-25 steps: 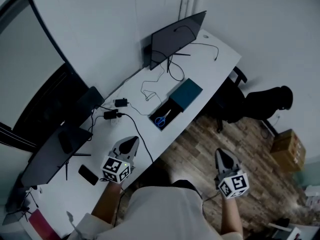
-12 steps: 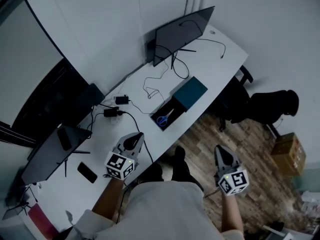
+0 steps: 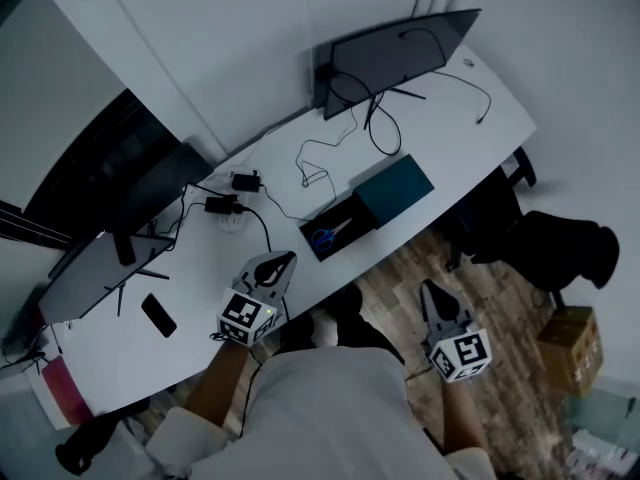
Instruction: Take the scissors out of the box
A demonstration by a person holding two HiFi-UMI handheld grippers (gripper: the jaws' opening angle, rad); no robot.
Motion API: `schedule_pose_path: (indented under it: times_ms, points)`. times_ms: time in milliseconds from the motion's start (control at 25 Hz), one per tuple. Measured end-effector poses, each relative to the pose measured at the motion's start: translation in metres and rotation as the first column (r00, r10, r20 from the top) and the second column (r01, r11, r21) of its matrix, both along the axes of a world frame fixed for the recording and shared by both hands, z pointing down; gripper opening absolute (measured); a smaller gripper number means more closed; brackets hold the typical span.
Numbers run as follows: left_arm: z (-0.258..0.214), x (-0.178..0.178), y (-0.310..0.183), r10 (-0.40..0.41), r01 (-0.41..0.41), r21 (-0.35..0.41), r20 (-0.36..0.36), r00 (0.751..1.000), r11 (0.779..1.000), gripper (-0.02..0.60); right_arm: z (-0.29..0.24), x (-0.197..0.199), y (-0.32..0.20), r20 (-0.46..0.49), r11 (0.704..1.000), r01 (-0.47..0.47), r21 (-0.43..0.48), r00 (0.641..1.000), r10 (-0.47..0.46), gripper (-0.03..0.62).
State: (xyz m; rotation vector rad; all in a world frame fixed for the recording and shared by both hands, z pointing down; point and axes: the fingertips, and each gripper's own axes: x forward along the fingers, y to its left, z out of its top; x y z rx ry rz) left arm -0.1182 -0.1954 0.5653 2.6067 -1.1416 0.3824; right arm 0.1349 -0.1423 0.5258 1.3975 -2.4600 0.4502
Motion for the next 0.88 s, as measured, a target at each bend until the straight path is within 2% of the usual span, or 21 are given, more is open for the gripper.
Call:
schedule_pose_path:
  times_ms: [200, 400, 640, 880]
  points:
    - [0.043, 0.029, -0.026, 0.010, -0.004, -0.057, 0.109, 0.994, 0.998, 0.032, 0.027, 0.010, -0.037, 0.011, 0.993, 0.105, -0.053, 0.995, -0.104, 0.032]
    - [0.095, 0.053, -0.045, 0.048, -0.013, -0.141, 0.251, 0.967, 0.990, 0.034, 0.056, 0.016, -0.063, 0.039, 0.977, 0.186, -0.105, 0.982, -0.183, 0.032]
    - [0.172, 0.062, -0.054, 0.145, -0.025, -0.283, 0.414, 0.899, 0.959, 0.035, 0.090, 0.011, -0.081, 0.079, 0.949, 0.273, -0.160, 0.961, -0.263, 0.032]
    - [0.233, 0.065, -0.058, 0.268, -0.046, -0.409, 0.506, 0.820, 0.911, 0.060, 0.120, -0.003, -0.093, 0.121, 0.924, 0.326, -0.200, 0.944, -0.307, 0.032]
